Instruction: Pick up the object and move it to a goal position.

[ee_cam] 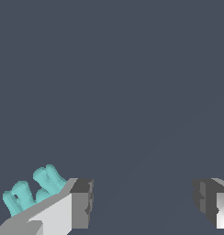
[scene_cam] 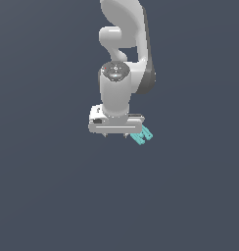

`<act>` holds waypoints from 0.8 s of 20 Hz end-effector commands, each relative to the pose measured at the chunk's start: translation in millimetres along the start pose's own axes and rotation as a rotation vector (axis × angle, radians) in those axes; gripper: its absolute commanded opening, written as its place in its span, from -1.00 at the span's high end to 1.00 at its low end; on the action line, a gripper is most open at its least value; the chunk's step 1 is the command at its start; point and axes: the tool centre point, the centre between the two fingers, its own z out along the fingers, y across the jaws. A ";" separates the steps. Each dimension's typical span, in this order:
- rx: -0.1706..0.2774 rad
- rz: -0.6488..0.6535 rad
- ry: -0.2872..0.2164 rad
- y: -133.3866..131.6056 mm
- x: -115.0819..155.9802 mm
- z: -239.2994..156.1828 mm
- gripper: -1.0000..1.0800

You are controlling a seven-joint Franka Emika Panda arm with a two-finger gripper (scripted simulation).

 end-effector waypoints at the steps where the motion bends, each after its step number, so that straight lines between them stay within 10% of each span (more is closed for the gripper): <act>1: -0.010 -0.006 -0.002 -3.1 -1.1 2.0 -0.62; 16: -0.185 -0.115 0.002 -55.2 -24.2 34.8 -0.62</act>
